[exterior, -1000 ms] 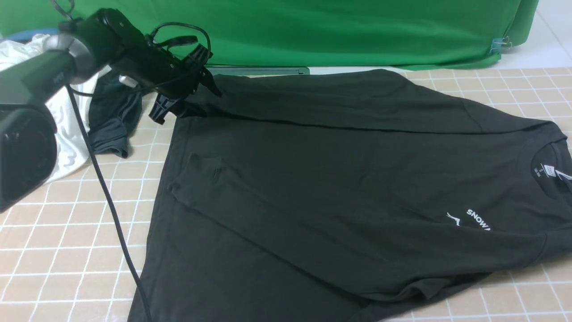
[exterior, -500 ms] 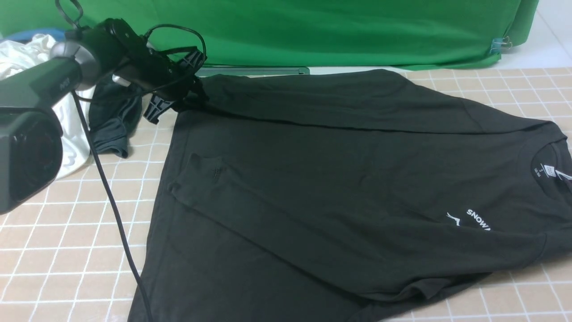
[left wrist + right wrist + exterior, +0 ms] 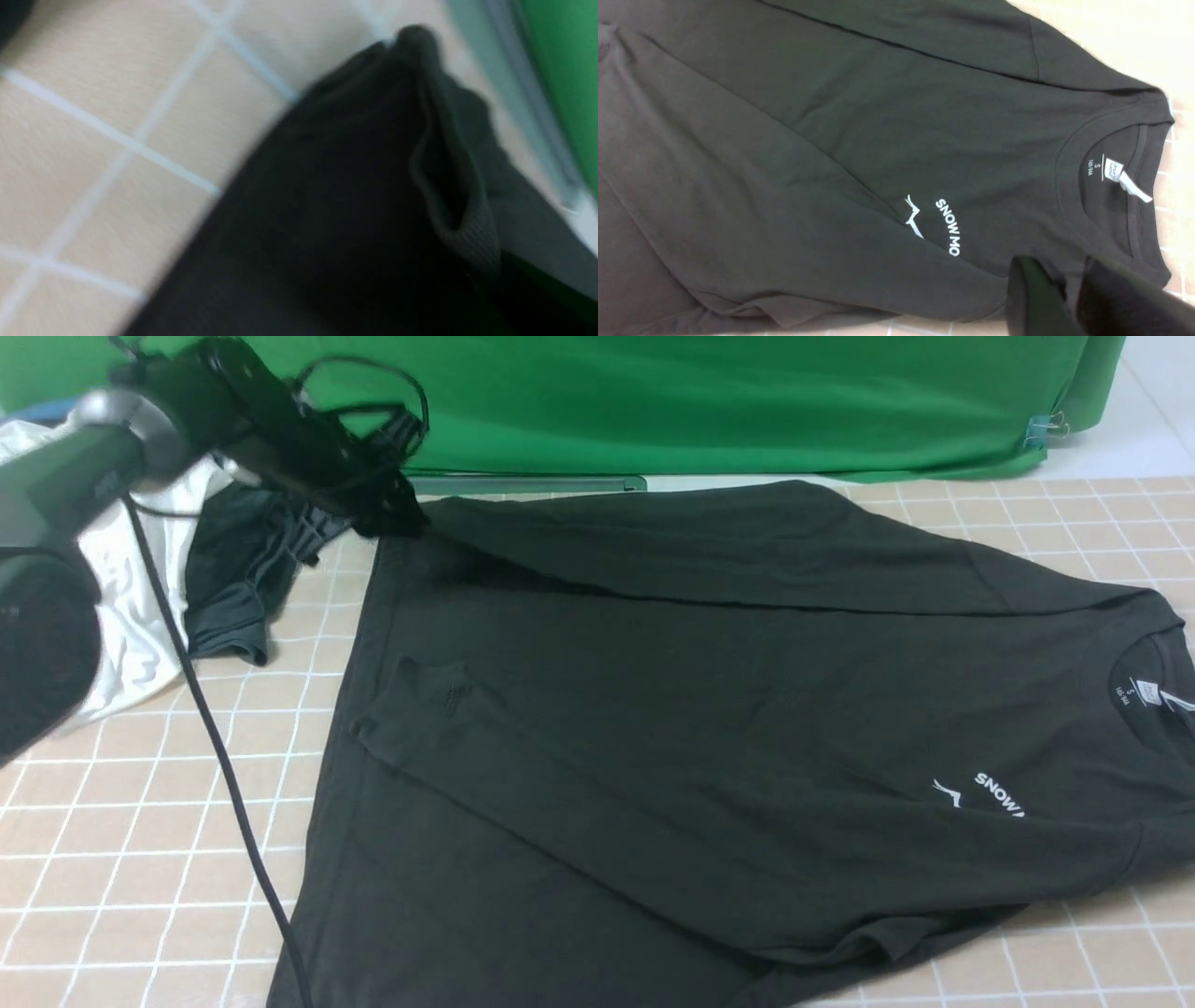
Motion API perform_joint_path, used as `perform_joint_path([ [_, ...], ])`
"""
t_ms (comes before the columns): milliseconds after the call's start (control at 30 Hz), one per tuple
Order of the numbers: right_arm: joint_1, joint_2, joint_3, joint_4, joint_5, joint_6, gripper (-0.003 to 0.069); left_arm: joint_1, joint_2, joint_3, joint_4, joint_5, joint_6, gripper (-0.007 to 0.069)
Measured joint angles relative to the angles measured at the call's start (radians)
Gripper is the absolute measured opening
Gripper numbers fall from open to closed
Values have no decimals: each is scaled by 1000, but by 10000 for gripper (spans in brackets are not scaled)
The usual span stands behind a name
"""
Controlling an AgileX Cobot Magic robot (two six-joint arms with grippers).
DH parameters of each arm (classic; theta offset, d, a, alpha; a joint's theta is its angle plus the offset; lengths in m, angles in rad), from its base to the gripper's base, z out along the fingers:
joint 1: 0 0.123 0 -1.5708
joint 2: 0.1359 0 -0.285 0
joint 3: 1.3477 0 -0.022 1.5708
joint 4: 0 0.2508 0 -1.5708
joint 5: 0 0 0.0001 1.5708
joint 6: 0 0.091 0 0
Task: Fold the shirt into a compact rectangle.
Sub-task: 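Fold the left side of the dark shirt inward over its body with the left gripper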
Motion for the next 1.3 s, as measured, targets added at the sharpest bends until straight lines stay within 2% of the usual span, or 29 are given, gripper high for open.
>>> perform_joint_path([
  [167,0,0,0,0,-1,0,181,-2,-132,0,-31,167,1,22],
  [400,0,0,0,0,-4,-1,174,-3,-265,23,43,375,65,21],
  [567,0,0,0,0,-4,-1,174,-30,-393,204,97,391,93,21],
  [633,0,0,0,0,-4,-1,171,-67,-466,365,140,396,108,21],
  [733,0,0,0,0,-7,-1,171,-105,-525,533,191,379,111,21],
  [800,0,0,0,0,-7,-1,171,-132,-562,668,228,322,101,21],
  [933,0,0,0,0,-7,-1,174,-137,-585,812,281,211,76,21],
  [1100,0,0,0,0,-10,-1,177,-137,-585,928,337,105,60,21],
  [1300,0,0,0,0,-16,-1,181,-137,-585,969,317,50,64,29],
])
